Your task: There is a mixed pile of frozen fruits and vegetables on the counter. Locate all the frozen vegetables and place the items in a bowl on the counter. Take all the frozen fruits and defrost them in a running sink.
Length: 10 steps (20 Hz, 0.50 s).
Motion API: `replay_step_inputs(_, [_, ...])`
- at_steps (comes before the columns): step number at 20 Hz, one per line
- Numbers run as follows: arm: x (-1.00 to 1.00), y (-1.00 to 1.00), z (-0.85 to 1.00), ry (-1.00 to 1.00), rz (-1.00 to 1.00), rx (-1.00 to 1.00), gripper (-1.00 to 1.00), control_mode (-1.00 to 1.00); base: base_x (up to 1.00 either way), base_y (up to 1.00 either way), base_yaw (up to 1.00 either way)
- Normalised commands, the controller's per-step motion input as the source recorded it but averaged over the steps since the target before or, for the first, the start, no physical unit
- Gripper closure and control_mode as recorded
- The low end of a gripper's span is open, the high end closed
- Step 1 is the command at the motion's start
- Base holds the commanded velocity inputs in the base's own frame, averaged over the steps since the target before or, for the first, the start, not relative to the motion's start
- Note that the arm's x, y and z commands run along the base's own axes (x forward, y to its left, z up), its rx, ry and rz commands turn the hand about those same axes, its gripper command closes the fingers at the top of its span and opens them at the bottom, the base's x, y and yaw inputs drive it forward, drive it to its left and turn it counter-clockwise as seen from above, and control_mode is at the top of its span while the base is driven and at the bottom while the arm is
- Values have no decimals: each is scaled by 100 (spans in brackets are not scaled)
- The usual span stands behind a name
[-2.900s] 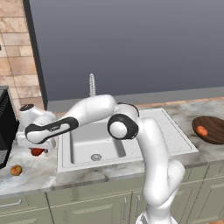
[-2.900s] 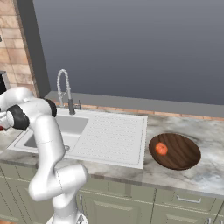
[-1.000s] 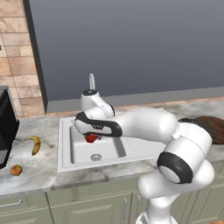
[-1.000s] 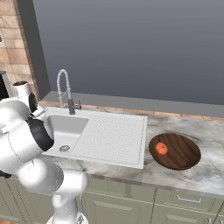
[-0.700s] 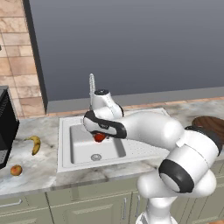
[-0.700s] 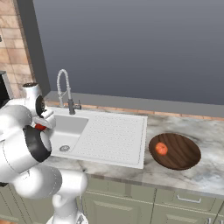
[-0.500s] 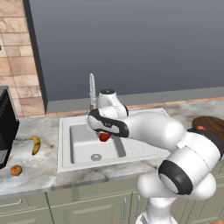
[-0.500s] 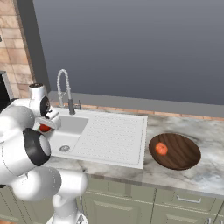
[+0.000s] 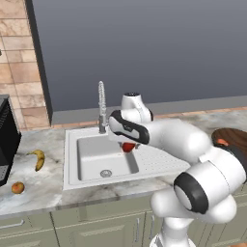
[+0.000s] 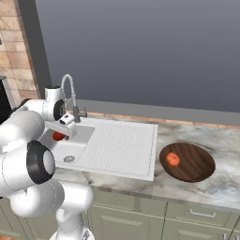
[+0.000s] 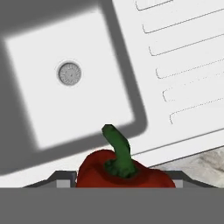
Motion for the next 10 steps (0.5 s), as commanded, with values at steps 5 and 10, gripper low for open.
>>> replay_step_inputs(5, [0, -49, 12, 7, -2, -5, 100, -100, 0, 0, 0])
replay_step_inputs(10, [1, -57, 4, 3, -2, -5, 100, -100, 0, 0, 0])
